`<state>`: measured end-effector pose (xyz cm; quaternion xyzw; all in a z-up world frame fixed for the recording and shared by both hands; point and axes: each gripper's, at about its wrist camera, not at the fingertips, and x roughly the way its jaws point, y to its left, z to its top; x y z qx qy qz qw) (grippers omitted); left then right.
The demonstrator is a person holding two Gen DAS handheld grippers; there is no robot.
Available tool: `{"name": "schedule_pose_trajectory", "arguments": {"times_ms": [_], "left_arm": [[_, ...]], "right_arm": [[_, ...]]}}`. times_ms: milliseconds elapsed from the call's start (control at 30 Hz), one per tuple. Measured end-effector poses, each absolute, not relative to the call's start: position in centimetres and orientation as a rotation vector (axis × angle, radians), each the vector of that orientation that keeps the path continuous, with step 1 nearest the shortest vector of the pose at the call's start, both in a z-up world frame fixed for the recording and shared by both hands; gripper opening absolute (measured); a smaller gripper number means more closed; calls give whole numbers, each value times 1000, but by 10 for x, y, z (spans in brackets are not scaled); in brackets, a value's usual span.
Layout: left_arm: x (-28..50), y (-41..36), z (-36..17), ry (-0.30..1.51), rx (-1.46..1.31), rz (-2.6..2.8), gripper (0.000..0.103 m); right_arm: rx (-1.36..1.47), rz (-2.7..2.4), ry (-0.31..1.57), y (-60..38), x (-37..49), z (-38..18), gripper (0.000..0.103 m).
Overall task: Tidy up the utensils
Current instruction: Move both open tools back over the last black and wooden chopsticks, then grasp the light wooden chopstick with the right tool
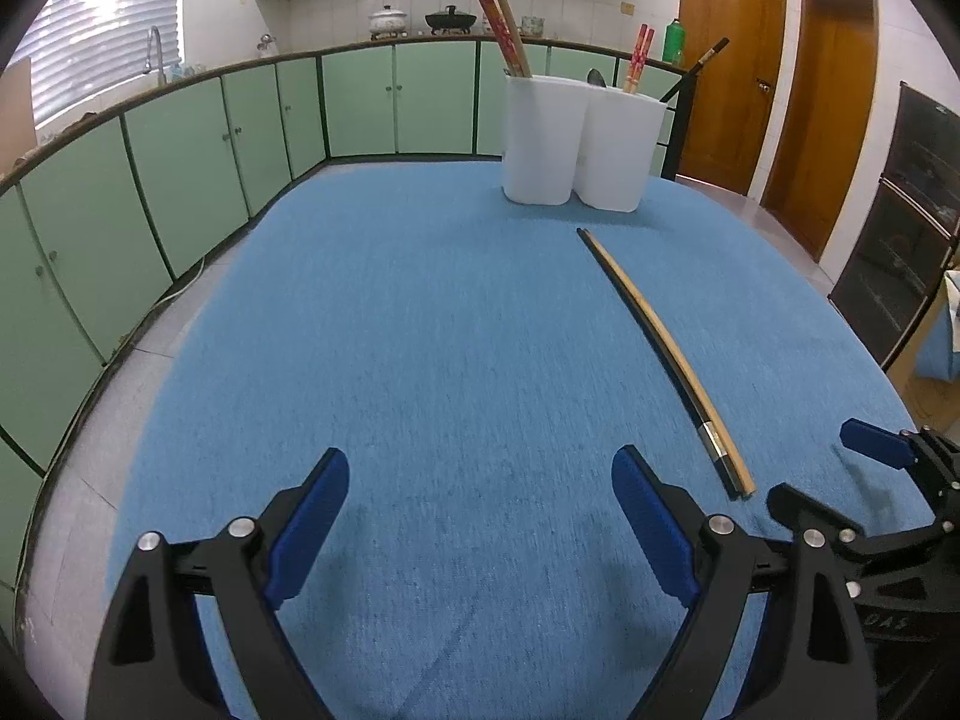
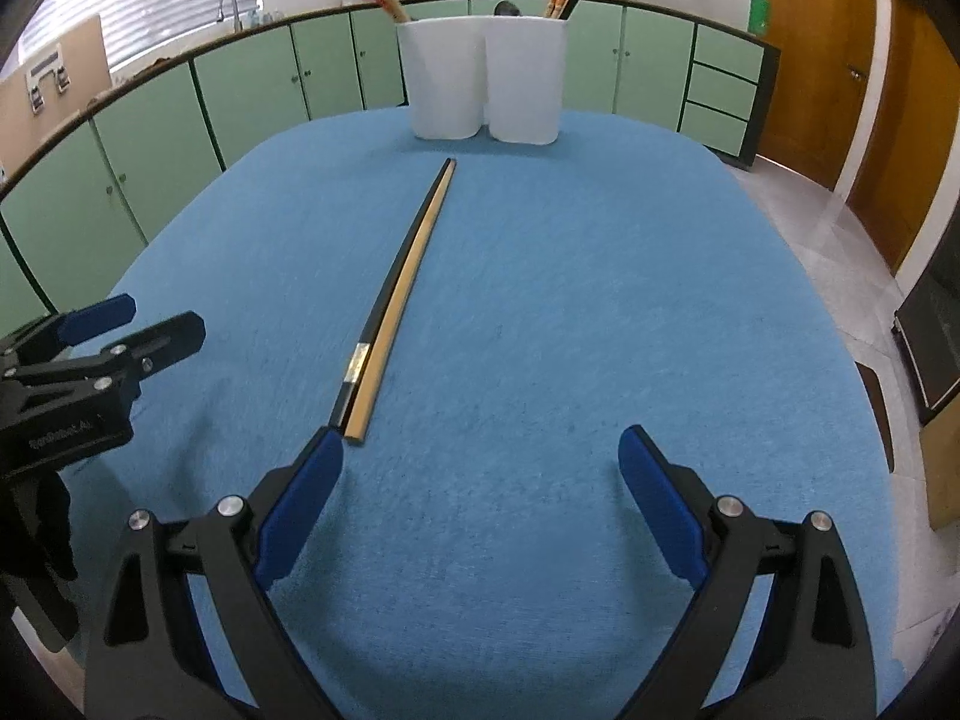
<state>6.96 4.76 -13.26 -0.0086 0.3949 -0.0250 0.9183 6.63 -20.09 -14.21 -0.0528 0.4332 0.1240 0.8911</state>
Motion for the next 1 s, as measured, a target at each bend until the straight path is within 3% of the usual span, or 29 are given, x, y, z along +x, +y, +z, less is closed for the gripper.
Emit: {"name": "schedule_pose_trajectory", "arguments": {"times_ms": [700,867,1000], "left_arm": [[74,45,-137,825,-24,-57,88],[74,45,-137,826,-25,-57,88],[73,45,-137,826,-24,-59,88]], "right_arm": [[-146,172,921,-198,77,-147,88],[-100,175,905,-211,75,-144,83],[-65,243,897,-209,71,-142,71]]}}
